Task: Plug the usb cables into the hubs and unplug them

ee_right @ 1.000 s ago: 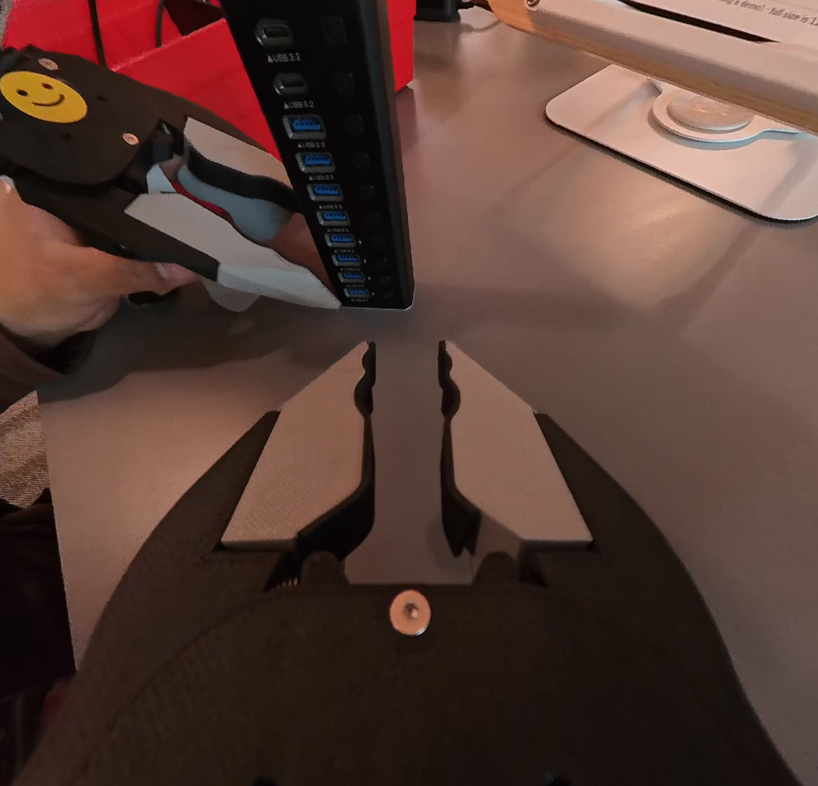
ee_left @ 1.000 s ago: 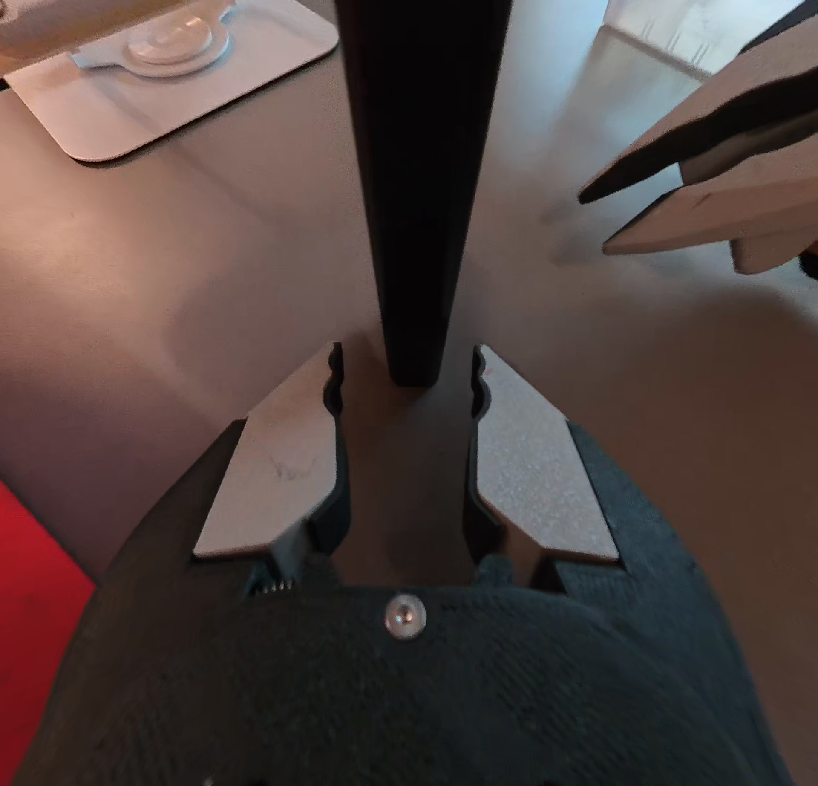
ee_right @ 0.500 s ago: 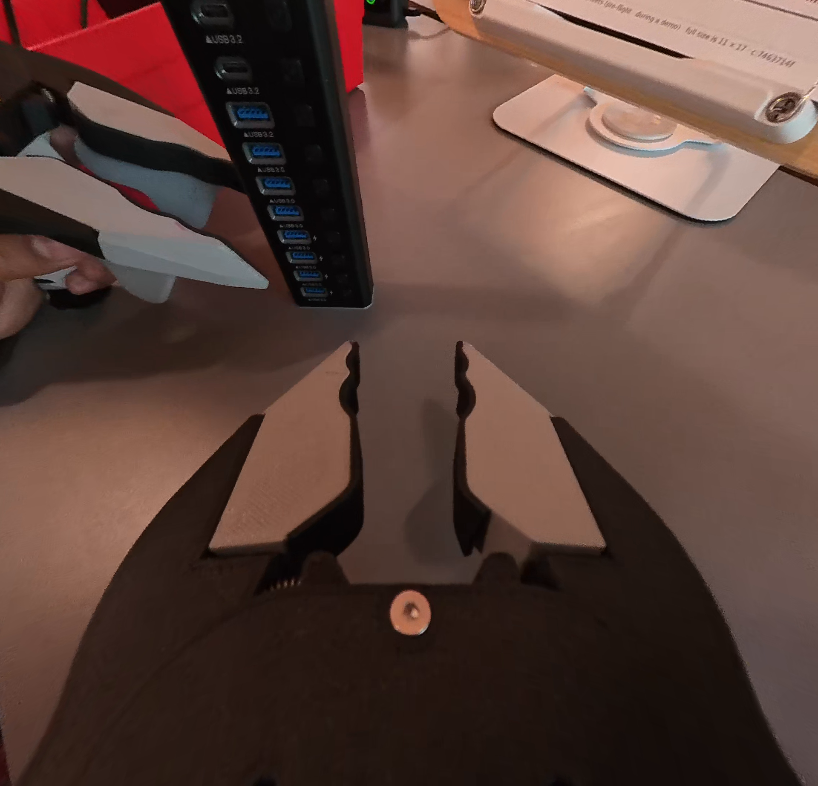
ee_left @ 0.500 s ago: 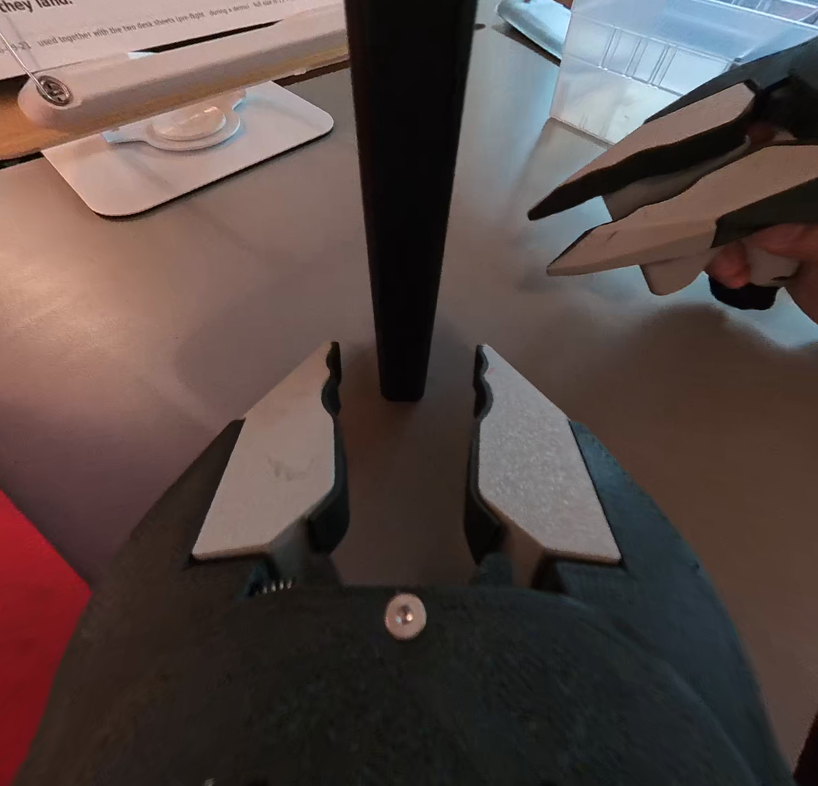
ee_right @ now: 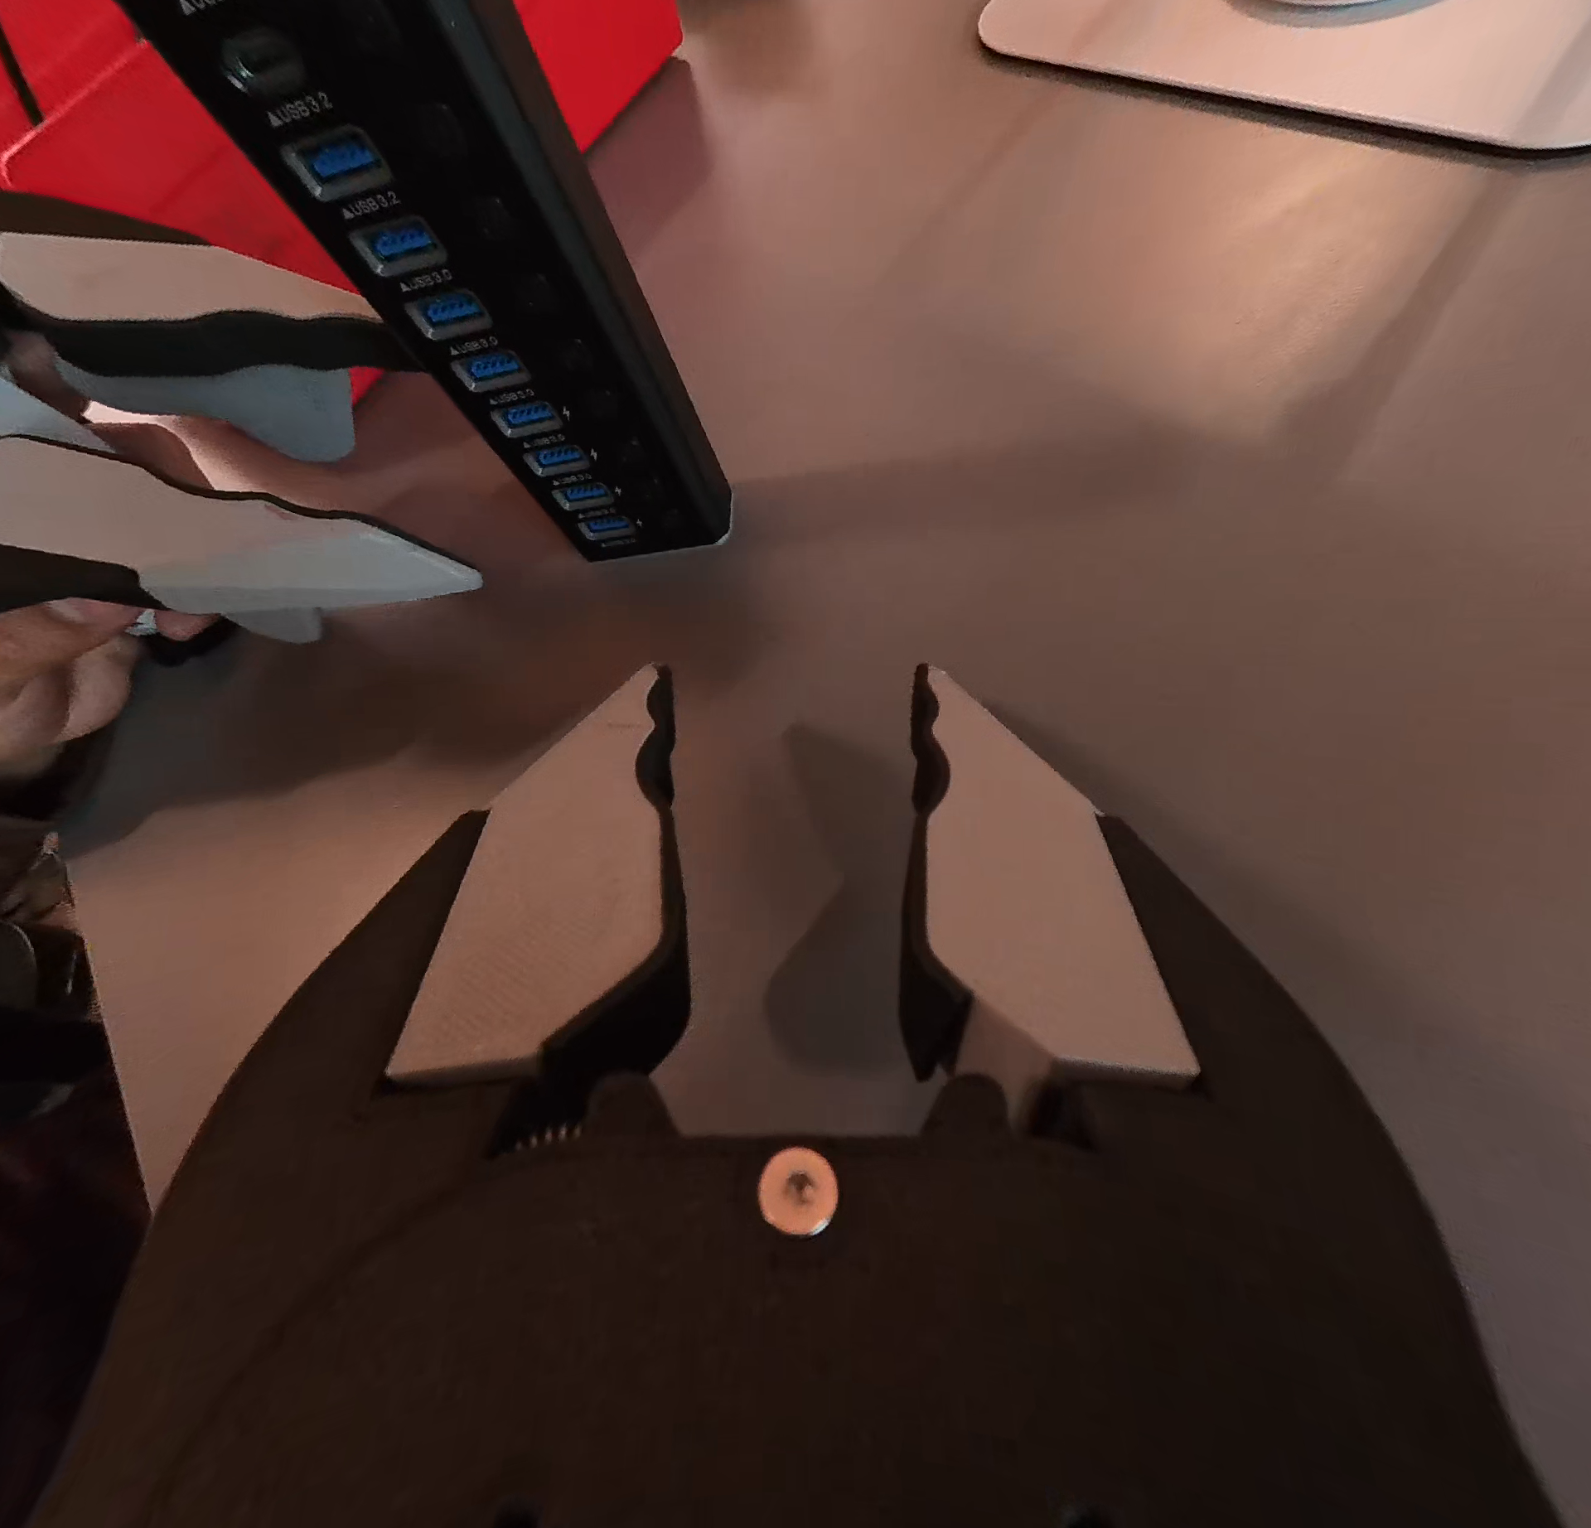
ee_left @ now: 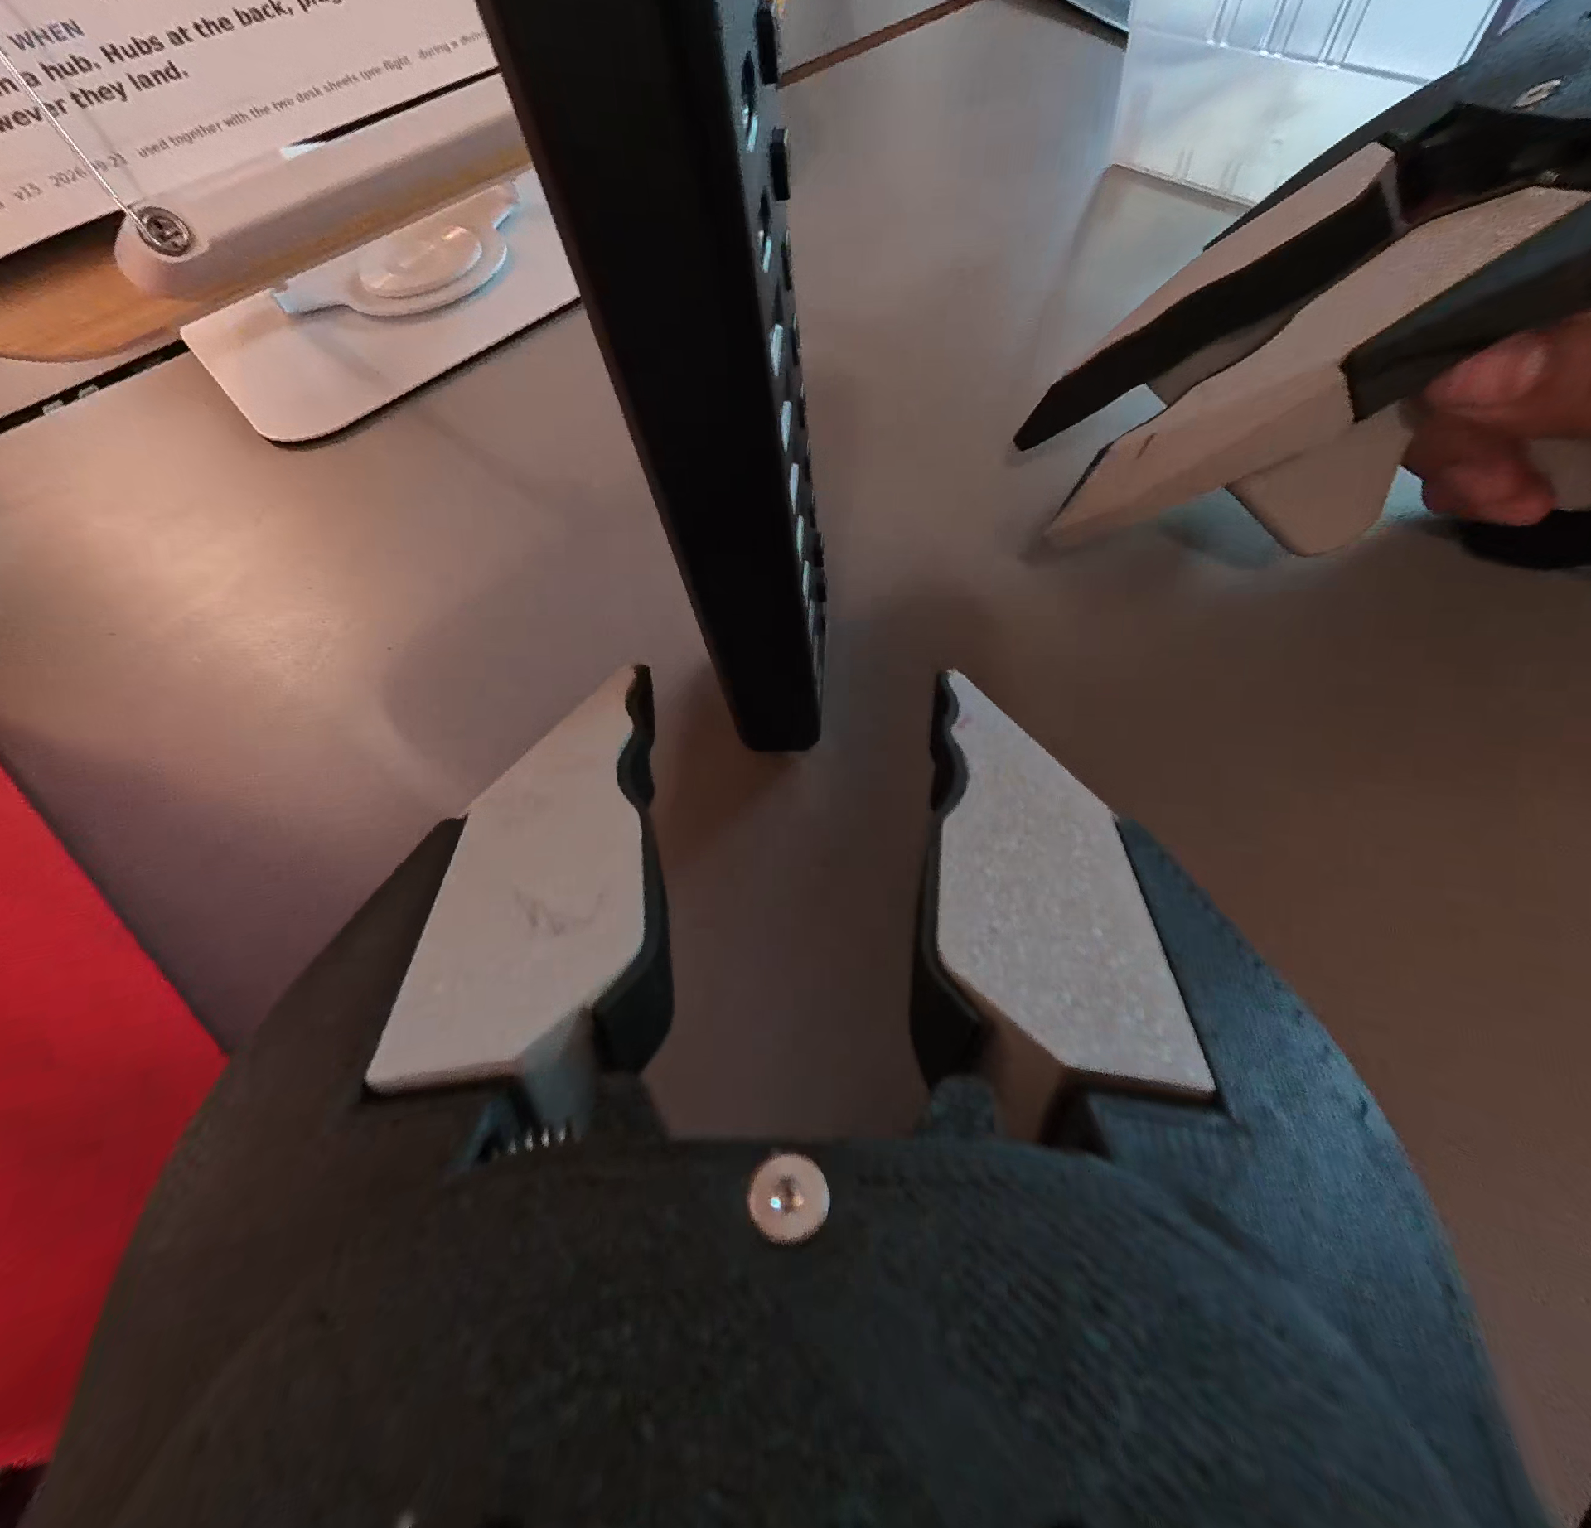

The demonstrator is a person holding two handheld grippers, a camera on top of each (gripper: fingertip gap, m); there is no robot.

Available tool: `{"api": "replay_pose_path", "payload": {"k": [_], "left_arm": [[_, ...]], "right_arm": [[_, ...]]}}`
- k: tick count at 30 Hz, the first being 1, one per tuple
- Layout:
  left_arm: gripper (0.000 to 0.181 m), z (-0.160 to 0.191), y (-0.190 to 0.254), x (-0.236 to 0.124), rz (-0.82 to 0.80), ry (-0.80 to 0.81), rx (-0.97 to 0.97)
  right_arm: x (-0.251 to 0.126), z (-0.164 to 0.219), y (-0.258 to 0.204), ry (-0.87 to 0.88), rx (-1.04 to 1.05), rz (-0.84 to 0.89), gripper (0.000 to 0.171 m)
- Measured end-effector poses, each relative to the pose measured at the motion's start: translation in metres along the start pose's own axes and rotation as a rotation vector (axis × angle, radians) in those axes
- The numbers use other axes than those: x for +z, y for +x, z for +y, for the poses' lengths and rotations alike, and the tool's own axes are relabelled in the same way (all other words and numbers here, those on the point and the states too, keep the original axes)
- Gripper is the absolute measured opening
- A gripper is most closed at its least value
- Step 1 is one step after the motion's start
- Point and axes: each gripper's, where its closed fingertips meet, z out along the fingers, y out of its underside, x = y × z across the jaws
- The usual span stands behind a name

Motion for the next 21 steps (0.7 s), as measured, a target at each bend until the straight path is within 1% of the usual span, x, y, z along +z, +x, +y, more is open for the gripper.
{"api": "replay_pose_path", "payload": {"k": [4, 9, 13, 15, 17, 20, 21], "left_arm": [[0.063, 0.005, 0.001, 0.004, -0.007, -0.039, 0.016], [0.06, 0.006, 0.006, 0.002, -0.028, -0.042, 0.08], [0.059, 0.007, 0.007, 0.001, -0.032, -0.046, 0.095], [0.049, 0.007, -0.002, -0.006, -0.06, -0.046, 0.065], [0.055, 0.0, -0.017, -0.026, -0.084, -0.073, 0.024], [0.065, -0.036, -0.05, -0.082, -0.133, -0.021, -0.008], [0.066, -0.046, -0.065, -0.101, -0.152, 0.002, -0.025]], "right_arm": [[-0.001, 0.0, 0.0, 0.004, 0.006, -0.001, 0.052], [-0.001, 0.001, -0.002, 0.001, -0.001, -0.005, 0.05], [-0.001, 0.002, -0.003, -0.006, -0.015, -0.003, 0.05], [-0.001, 0.003, -0.004, -0.008, -0.019, -0.003, 0.05], [-0.001, 0.003, -0.005, -0.01, -0.023, -0.004, 0.049], [-0.002, 0.004, -0.008, -0.009, -0.038, -0.008, 0.048], [-0.001, 0.004, -0.009, -0.013, -0.043, -0.007, 0.048]]}}
